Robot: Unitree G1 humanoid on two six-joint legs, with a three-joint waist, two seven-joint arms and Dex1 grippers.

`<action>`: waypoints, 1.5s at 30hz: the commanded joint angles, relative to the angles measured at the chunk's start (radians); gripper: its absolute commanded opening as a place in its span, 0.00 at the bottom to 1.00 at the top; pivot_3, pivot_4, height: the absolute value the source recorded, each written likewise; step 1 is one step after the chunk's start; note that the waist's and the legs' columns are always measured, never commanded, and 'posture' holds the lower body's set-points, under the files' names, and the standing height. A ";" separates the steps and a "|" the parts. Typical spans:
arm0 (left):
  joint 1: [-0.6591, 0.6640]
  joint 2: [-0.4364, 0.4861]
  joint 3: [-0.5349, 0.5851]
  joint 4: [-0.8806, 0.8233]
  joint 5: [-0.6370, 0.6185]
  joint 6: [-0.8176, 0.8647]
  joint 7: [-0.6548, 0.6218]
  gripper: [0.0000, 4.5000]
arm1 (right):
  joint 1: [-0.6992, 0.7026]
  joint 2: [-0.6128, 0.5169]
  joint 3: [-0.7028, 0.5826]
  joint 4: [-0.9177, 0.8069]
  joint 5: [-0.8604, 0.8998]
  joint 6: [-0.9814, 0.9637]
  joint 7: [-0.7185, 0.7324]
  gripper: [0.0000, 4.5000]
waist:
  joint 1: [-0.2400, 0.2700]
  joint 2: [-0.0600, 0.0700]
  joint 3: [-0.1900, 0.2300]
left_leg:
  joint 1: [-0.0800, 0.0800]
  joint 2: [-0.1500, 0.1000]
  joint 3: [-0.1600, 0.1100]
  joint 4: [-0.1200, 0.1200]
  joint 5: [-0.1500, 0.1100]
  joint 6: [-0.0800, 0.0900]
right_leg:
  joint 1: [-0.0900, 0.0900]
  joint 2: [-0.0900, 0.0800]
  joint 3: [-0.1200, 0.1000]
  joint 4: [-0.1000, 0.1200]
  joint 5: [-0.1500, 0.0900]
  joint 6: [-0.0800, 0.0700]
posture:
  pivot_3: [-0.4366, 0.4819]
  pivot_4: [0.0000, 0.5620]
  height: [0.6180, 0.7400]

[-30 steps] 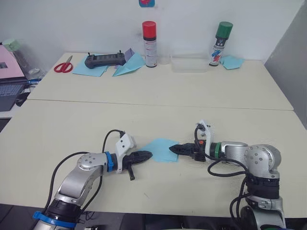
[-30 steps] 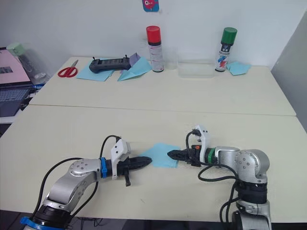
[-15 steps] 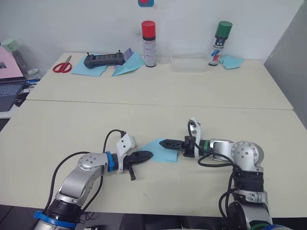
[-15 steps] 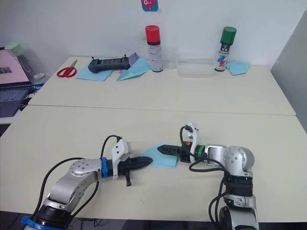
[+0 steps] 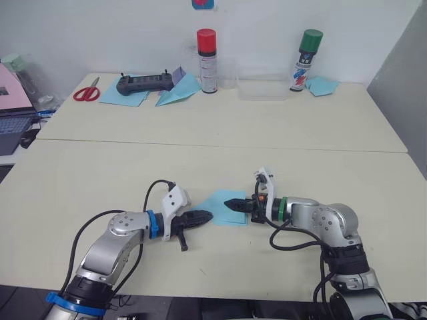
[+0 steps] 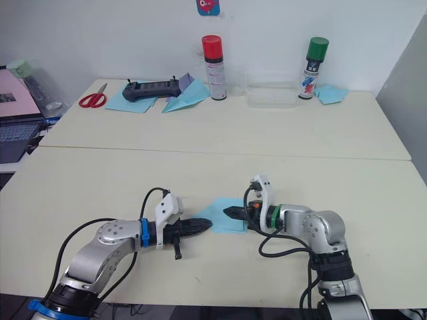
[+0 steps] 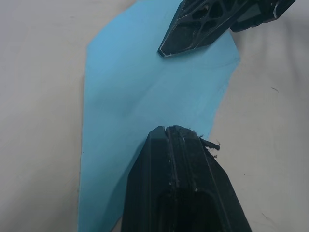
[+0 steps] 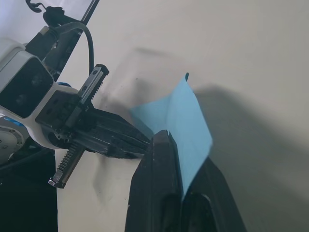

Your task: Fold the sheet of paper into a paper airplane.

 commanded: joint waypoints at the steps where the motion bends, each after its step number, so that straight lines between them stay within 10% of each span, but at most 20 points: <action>1: 0.008 0.019 -0.023 0.000 0.021 0.018 -0.013 0.00 | -0.005 -0.036 0.036 0.015 -0.048 -0.082 0.027 0.00 | 0.000 0.000 0.000 | 0.000 0.000 0.000 0.000 0.000 0.000 | 0.000 0.000 0.000 0.000 0.000 0.000 | 0.48 0.27 1.00; 13: 0.001 0.038 -0.013 0.010 0.019 0.019 -0.033 0.00 | 0.002 -0.143 0.146 0.040 -0.161 -0.287 0.135 0.00 | 0.003 0.000 0.000 | -0.001 0.000 0.000 0.000 0.000 0.000 | 0.000 0.000 0.000 -0.002 0.000 0.000 | 0.48 0.27 1.00; 19: 0.002 0.037 -0.014 0.010 0.020 0.017 -0.036 0.00 | -0.016 -0.101 0.082 0.044 -0.096 -0.204 0.111 0.37 | 0.006 0.000 0.000 | -0.001 0.000 0.000 -0.001 0.000 0.000 | 0.000 -0.001 0.000 -0.002 0.000 0.000 | 0.48 0.27 1.00; 32: -0.002 0.042 -0.011 0.023 0.025 0.007 -0.047 0.00 | -0.089 -0.083 0.022 0.106 -0.040 -0.071 0.134 0.37 | 0.006 0.000 0.000 | -0.001 0.000 0.000 -0.007 0.000 0.000 | -0.001 -0.001 0.000 -0.007 0.000 0.000 | 0.48 0.27 1.00; 38: 0.003 0.046 -0.007 0.024 0.026 0.004 -0.048 0.00 | -0.087 -0.118 0.089 0.072 -0.093 -0.172 0.197 0.01 | 0.006 0.000 0.000 | 0.000 0.000 0.000 -0.010 0.000 0.000 | -0.001 -0.001 -0.001 -0.009 0.000 0.000 | 0.48 0.27 1.00; 45: -0.001 0.048 -0.004 0.031 0.027 0.006 -0.048 0.00 | -0.056 -0.221 0.247 -0.027 -0.230 -0.439 0.344 0.01 | 0.007 0.000 0.001 | 0.000 0.000 0.000 -0.011 0.000 0.000 | -0.001 -0.001 -0.001 -0.010 0.000 0.000 | 0.48 0.27 1.00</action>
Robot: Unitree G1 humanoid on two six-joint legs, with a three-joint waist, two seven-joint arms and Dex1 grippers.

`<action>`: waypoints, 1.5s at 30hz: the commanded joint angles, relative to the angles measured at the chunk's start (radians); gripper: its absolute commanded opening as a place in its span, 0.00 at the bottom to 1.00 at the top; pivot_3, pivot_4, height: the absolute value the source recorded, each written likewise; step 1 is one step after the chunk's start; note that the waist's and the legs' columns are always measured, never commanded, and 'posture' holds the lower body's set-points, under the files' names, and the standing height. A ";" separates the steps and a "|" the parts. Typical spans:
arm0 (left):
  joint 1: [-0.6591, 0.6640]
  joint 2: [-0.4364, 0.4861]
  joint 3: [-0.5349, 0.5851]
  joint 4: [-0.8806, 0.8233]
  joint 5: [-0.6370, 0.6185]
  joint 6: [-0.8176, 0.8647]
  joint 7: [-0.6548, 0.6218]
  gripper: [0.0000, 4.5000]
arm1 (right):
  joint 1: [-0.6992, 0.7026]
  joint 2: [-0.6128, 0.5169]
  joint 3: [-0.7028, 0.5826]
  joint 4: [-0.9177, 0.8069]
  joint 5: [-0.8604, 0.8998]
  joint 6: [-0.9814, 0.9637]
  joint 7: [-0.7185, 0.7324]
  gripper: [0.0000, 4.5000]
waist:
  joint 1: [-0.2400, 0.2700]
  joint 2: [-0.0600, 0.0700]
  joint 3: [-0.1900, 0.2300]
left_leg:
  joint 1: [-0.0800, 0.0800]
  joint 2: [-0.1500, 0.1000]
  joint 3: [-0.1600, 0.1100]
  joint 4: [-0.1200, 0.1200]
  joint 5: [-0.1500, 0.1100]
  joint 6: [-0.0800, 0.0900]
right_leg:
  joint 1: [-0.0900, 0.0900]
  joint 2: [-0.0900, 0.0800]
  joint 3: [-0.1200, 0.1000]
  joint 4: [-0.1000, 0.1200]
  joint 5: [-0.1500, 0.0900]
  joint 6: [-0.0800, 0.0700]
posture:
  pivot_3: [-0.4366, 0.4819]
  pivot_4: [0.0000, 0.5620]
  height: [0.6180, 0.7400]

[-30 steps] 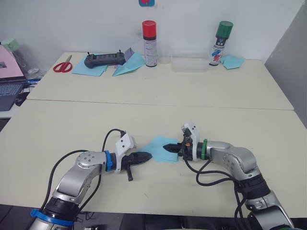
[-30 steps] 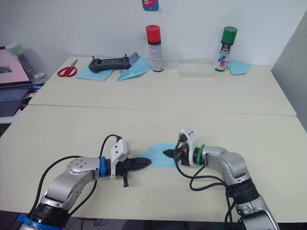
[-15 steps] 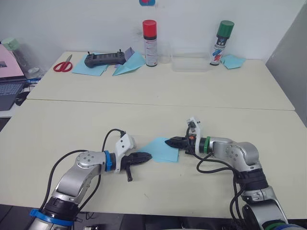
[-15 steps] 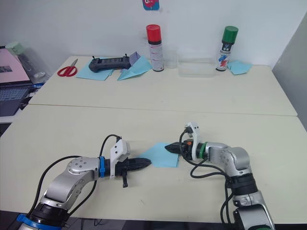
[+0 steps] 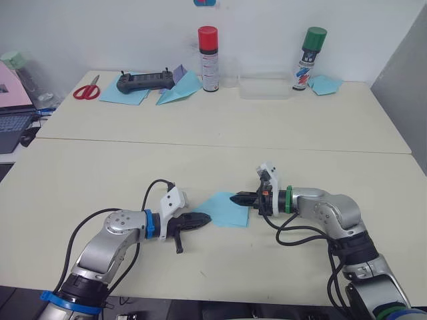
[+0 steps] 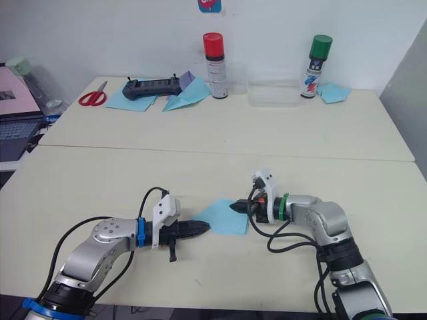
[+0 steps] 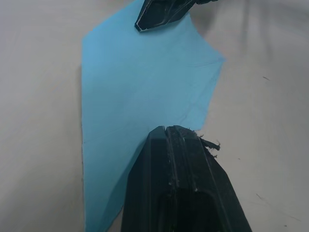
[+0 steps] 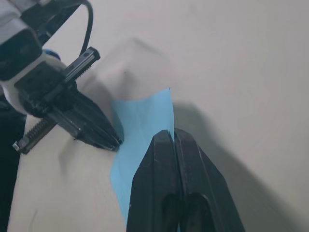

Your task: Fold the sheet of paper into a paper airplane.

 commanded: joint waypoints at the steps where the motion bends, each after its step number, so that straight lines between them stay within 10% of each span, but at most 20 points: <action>1: 0.005 0.015 -0.005 0.027 0.027 0.014 0.010 0.00 | 0.021 -0.053 0.091 -0.081 -0.095 -0.186 0.097 0.01 | 0.000 0.000 0.000 | 0.000 0.000 0.000 0.000 0.000 0.000 | 0.000 0.000 0.000 0.000 0.000 0.000 | 0.48 0.27 1.00; 37: -0.035 0.045 0.011 0.059 0.018 0.028 -0.012 0.00 | 0.119 -0.127 0.242 0.087 -0.515 -0.962 0.257 0.01 | 0.003 0.000 0.000 | 0.002 0.000 0.000 0.000 0.000 0.000 | 0.003 0.000 -0.001 -0.002 0.001 0.000 | 0.48 0.27 1.00; 45: -0.155 -0.007 0.125 -0.061 -0.299 0.325 -0.024 0.00 | 0.122 -0.133 0.251 0.122 -0.577 -1.018 0.249 0.01 | 0.007 -0.001 0.000 | 0.001 0.000 -0.001 0.000 0.000 0.000 | 0.003 0.000 -0.002 -0.002 0.001 0.000 | 0.48 0.27 1.00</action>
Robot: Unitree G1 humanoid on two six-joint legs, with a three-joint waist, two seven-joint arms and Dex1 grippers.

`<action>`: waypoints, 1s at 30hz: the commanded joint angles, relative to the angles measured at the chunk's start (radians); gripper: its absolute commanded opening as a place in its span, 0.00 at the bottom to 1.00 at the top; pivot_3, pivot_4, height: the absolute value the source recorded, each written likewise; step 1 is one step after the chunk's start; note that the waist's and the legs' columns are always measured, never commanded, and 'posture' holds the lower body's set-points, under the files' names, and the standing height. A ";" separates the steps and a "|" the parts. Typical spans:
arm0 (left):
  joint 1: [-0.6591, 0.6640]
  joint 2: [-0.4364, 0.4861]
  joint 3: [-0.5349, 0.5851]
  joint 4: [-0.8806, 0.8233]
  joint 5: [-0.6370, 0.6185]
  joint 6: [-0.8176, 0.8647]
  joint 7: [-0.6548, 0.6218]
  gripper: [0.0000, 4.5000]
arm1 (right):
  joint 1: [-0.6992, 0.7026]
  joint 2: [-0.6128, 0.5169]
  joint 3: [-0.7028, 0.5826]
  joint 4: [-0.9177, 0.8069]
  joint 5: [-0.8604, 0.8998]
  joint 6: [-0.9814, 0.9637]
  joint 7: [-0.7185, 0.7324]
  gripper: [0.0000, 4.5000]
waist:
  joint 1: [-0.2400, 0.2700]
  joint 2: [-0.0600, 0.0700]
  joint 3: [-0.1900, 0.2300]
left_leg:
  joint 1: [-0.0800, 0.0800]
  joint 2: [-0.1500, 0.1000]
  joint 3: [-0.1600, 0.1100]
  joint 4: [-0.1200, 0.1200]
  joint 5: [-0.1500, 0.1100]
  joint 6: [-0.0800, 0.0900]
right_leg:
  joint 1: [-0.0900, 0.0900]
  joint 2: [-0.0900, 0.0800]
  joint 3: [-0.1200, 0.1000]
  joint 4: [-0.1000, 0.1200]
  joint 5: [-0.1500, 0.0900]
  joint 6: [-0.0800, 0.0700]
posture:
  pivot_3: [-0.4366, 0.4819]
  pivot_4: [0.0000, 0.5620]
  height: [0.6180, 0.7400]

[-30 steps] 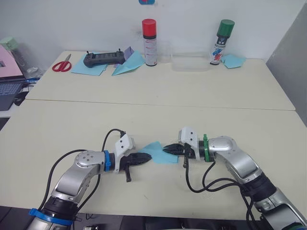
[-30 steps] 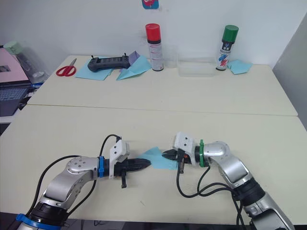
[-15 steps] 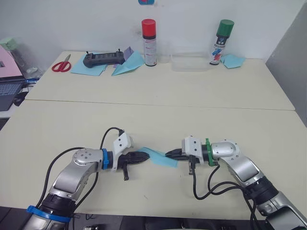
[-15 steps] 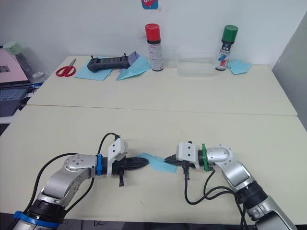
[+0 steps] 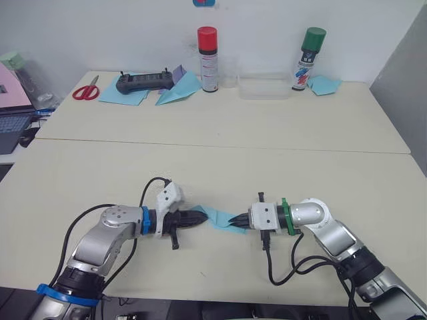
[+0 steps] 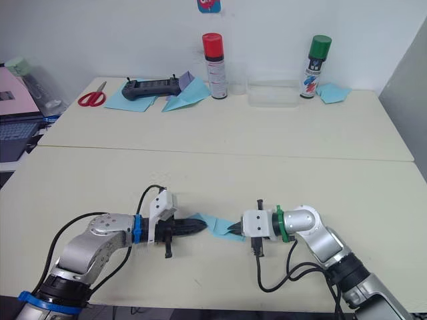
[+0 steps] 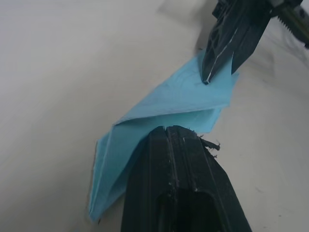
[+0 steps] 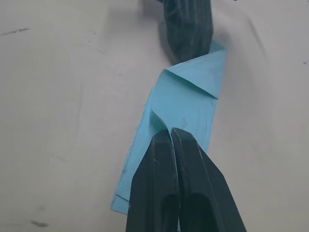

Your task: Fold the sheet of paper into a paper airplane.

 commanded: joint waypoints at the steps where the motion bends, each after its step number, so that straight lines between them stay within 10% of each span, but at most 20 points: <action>1: -0.101 -0.029 0.079 -0.087 -0.160 0.137 0.013 0.00 | 0.013 -0.013 0.018 0.019 -0.029 -0.013 0.014 0.01 | 0.006 -0.001 0.000 | 0.000 0.000 -0.001 0.001 0.000 0.000 | 0.000 0.000 -0.001 0.000 0.000 0.000 | 0.48 0.27 1.00; 17: -0.129 0.003 -0.186 0.134 0.217 -0.196 -0.038 0.00 | 0.027 -0.023 -0.001 -0.012 0.008 0.018 0.044 0.01 | 0.007 -0.001 0.000 | 0.003 -0.001 -0.001 0.001 0.000 0.000 | 0.005 0.000 -0.001 -0.001 0.002 -0.004 | 0.48 0.27 1.00; 24: -0.120 -0.022 -0.205 0.198 0.271 -0.276 -0.041 0.00 | 0.064 -0.092 -0.049 -0.172 0.134 0.188 0.122 0.52 | 0.012 0.000 0.000 | 0.011 -0.001 -0.001 0.001 0.000 0.000 | 0.013 -0.001 0.000 -0.001 0.000 0.000 | 0.48 0.27 1.00; 30: -0.098 -0.027 -0.203 0.194 0.284 -0.294 -0.042 0.00 | 0.053 -0.140 -0.168 -0.345 0.354 0.509 0.119 0.52 | 0.014 0.000 0.000 | 0.015 -0.001 0.000 0.001 0.000 0.000 | 0.015 -0.001 0.001 -0.001 0.000 0.000 | 0.48 0.27 1.00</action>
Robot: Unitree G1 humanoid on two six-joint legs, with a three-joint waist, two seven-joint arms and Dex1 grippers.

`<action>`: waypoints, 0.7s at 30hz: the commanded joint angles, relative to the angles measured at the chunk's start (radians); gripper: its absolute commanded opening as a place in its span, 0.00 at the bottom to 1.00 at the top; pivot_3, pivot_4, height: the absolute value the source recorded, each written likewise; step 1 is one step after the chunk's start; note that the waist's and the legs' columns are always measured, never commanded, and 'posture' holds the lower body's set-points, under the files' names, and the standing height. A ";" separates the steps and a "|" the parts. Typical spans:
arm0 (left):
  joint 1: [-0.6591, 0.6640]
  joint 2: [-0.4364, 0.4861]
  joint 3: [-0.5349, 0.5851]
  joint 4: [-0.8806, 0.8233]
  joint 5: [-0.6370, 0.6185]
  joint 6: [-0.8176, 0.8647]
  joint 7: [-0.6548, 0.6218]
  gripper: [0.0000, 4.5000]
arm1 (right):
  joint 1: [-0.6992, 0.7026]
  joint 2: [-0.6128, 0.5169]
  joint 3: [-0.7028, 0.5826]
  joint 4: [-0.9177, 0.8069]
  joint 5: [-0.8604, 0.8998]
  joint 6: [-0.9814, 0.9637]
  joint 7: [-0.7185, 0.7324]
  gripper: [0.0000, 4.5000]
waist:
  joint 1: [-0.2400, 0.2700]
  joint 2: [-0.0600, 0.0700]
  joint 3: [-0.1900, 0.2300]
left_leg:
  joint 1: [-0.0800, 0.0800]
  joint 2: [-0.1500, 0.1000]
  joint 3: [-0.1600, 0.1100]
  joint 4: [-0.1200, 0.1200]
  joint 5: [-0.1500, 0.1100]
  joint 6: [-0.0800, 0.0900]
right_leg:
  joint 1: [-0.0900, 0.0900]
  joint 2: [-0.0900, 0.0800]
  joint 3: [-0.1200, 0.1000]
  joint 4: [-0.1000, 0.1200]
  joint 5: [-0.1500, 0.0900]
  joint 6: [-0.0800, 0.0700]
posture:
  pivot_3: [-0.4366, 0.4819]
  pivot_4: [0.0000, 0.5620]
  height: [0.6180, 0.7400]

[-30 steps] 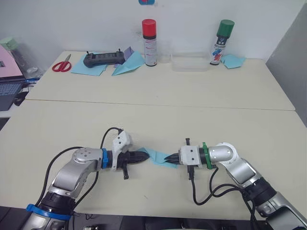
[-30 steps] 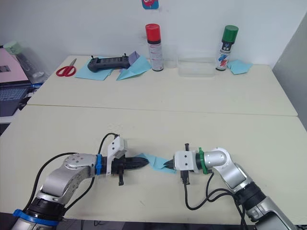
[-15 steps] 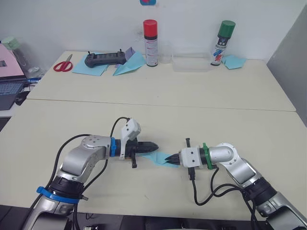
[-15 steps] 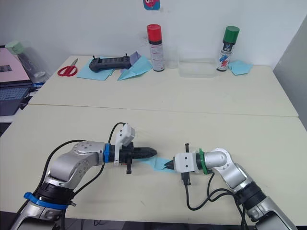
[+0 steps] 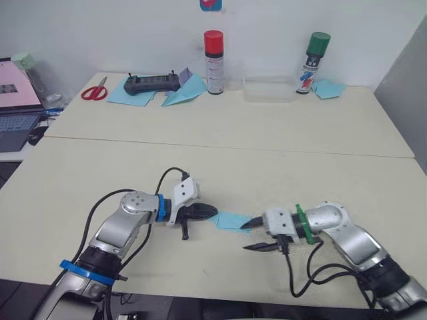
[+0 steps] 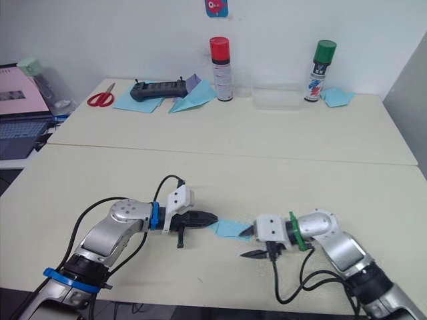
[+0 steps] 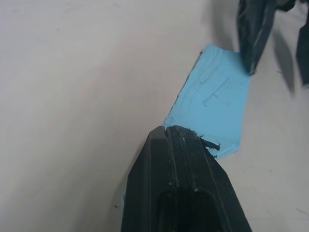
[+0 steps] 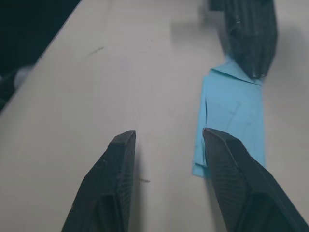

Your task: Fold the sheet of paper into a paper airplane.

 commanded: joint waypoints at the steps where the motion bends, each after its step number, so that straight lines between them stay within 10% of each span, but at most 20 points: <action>1: 0.038 0.001 -0.028 0.023 0.047 0.003 0.005 0.00 | -0.047 0.049 -0.101 -0.073 0.127 0.152 -0.074 0.52 | -0.001 0.000 0.000 | 0.000 0.000 0.000 0.000 0.000 0.000 | 0.000 0.000 0.000 0.000 0.000 0.000 | 0.48 0.27 1.00; 5: 0.049 0.000 -0.031 0.018 0.050 -0.002 0.006 0.00 | -0.105 0.199 -0.130 -0.004 0.125 0.225 -0.242 0.44 | -0.007 0.000 -0.001 | 0.000 0.000 0.000 0.000 0.000 0.000 | 0.000 0.000 0.000 0.000 0.000 0.000 | 0.48 0.27 1.00; 11: 0.041 -0.001 -0.040 0.023 0.063 -0.011 0.003 0.00 | -0.077 0.271 0.010 0.085 -0.041 0.213 -0.357 0.01 | -0.003 -0.001 -0.002 | -0.001 0.000 0.001 -0.002 0.000 0.000 | -0.001 0.000 0.000 -0.001 0.000 0.000 | 0.48 0.27 1.00; 21: 0.046 -0.001 -0.038 0.013 0.068 -0.004 0.005 0.00 | -0.023 0.198 0.047 0.109 -0.139 0.257 -0.392 0.01 | -0.005 -0.001 -0.004 | 0.001 0.000 0.001 -0.002 0.000 0.000 | -0.001 0.000 0.000 -0.001 0.000 0.000 | 0.48 0.27 1.00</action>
